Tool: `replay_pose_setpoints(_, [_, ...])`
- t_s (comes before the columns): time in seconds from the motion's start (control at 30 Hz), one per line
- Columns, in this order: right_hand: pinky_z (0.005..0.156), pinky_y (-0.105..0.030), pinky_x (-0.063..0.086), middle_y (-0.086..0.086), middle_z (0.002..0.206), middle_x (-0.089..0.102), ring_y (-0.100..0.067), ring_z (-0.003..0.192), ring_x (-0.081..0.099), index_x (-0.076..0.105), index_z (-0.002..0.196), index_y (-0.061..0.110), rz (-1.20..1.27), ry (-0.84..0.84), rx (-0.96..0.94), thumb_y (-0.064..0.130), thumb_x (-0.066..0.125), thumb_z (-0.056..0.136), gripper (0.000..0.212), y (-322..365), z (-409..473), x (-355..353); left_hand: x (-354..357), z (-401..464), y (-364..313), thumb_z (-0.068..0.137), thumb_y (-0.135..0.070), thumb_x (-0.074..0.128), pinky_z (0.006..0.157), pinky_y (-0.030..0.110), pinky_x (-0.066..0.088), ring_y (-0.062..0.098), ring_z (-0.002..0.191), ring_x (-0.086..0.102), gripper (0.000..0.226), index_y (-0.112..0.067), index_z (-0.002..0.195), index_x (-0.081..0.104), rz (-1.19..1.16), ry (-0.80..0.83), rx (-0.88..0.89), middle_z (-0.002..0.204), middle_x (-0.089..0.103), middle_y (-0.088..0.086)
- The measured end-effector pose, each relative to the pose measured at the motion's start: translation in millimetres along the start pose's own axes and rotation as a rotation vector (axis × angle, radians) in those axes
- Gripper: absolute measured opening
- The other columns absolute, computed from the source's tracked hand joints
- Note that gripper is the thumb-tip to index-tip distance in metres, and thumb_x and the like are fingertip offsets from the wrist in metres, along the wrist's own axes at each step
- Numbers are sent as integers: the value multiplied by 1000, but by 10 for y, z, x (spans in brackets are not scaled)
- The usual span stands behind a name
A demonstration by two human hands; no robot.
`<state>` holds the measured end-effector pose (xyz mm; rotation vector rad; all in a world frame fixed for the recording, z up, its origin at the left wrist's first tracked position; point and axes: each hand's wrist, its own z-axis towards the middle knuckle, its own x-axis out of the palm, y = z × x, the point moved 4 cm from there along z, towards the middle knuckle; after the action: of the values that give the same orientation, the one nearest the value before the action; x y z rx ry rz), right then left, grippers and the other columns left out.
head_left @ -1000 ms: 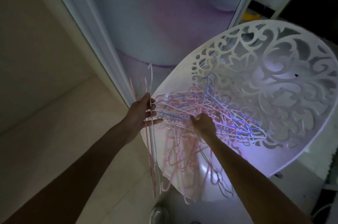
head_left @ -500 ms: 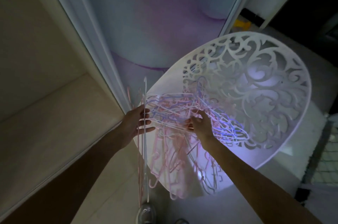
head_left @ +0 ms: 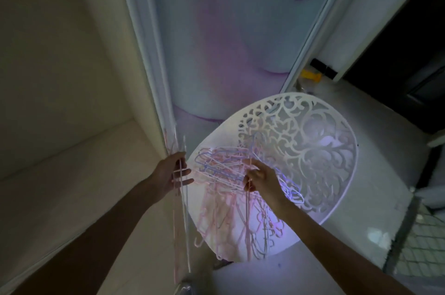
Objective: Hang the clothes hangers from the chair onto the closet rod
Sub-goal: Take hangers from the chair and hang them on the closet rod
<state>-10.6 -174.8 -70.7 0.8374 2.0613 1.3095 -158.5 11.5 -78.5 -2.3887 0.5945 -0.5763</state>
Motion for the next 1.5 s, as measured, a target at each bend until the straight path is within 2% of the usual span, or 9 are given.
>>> replay_pose_setpoints(0.13, [39,-15,44,1,43,60,-8,33,54,58,113,6,-128,321,56,-3,47,93,25,409,-451,540,-369,-693,-342,90,-18,56,52,31,58,12,44,62,27,-12,65,52,-28,-34,37,46,58,-1])
replay_pose_setpoints(0.23, [40,-15,43,0,47,60,-8,34,55,59,104,11,-245,502,32,-2,46,92,22,857,-746,1028,-763,-1251,-627,91,-16,53,51,29,59,8,43,64,25,-13,66,53,-47,-59,86,45,60,-3])
replay_pose_setpoints(0.5, [41,-14,44,4,43,60,-6,34,54,60,107,15,-399,746,-123,3,44,94,24,2103,-1379,2490,-1893,-2709,-1301,95,-9,39,48,26,58,10,46,68,28,-7,71,53,-230,-189,314,46,64,-1])
replay_pose_setpoints(0.6, [41,-12,43,2,50,60,-4,34,52,61,107,16,-415,796,-229,1,44,93,27,2552,-1746,3088,-2375,-3204,-1521,95,-9,37,62,33,55,11,48,69,26,-9,74,52,-323,-251,394,51,68,0])
replay_pose_setpoints(0.83, [38,-10,41,-1,54,57,-1,31,49,62,110,10,-433,762,-430,0,42,91,30,3464,-2285,4357,-3389,-3904,-2067,94,-11,42,71,34,50,12,52,70,19,-11,79,54,-330,-336,511,61,73,-2])
replay_pose_setpoints(1.0, [37,-9,39,-2,57,53,2,29,45,66,106,4,-445,662,-568,11,45,94,25,3914,-2390,5125,-4046,-4000,-2450,93,-8,44,57,35,59,19,54,71,16,-7,79,51,-404,-310,562,62,73,7])
replay_pose_setpoints(1.1, [35,-10,34,0,54,52,1,27,42,67,104,2,-465,587,-639,17,48,95,27,4121,-2373,5553,-4310,-3953,-2579,93,-8,43,67,37,54,19,53,71,19,-8,76,51,-387,-279,541,62,72,8])
replay_pose_setpoints(1.37, [62,-27,43,1,59,55,-14,58,52,71,100,10,-522,457,-776,22,47,93,27,4458,-2179,6341,-4680,-3688,-2841,93,-13,48,66,35,54,15,61,71,16,-7,82,58,-284,-229,431,62,72,2])
replay_pose_setpoints(1.5, [78,-33,52,-11,89,70,-27,83,65,71,101,12,-553,418,-825,29,51,91,29,4687,-2006,6683,-4792,-3583,-3038,92,-14,52,72,36,53,19,79,65,16,-8,81,60,-173,-233,360,64,72,2])
